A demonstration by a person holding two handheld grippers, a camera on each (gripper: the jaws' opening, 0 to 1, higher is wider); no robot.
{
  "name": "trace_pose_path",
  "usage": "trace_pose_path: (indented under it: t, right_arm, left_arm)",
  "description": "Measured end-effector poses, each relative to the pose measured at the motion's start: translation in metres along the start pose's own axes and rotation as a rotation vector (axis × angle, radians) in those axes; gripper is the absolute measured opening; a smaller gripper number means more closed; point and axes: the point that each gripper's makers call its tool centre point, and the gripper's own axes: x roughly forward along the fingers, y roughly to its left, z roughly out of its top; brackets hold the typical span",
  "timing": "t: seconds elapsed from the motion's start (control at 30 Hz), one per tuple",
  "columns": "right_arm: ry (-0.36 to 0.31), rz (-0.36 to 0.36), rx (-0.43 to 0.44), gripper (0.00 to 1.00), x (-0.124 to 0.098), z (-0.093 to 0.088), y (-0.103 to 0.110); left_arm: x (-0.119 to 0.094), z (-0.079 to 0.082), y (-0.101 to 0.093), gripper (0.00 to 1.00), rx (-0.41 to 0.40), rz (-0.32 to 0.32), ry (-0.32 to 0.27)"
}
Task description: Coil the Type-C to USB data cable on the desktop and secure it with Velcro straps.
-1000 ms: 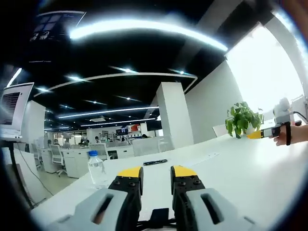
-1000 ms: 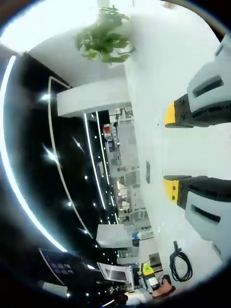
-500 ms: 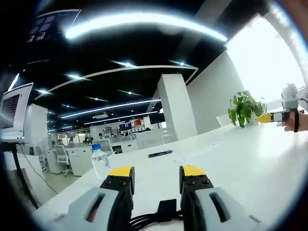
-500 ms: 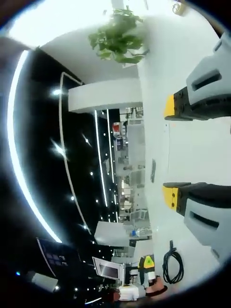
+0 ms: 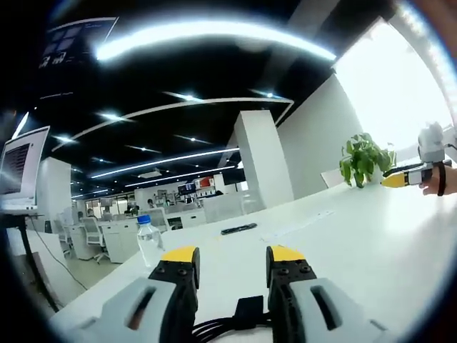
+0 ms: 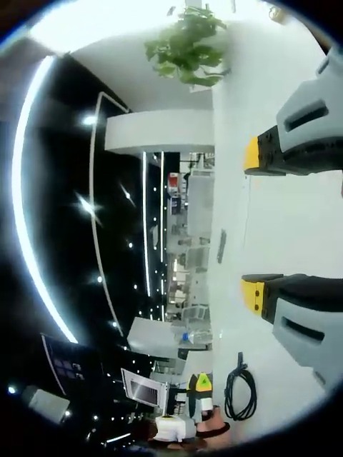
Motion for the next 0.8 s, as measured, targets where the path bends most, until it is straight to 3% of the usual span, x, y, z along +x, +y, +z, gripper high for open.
trace_pose_path:
  t: [0.8]
  right_arm:
    - [0.005, -0.006, 0.040, 0.55, -0.0003, -0.0019, -0.0037]
  left_arm:
    - [-0.0007, 0.0023, 0.0010, 0.38, 0.000, 0.004, -0.006]
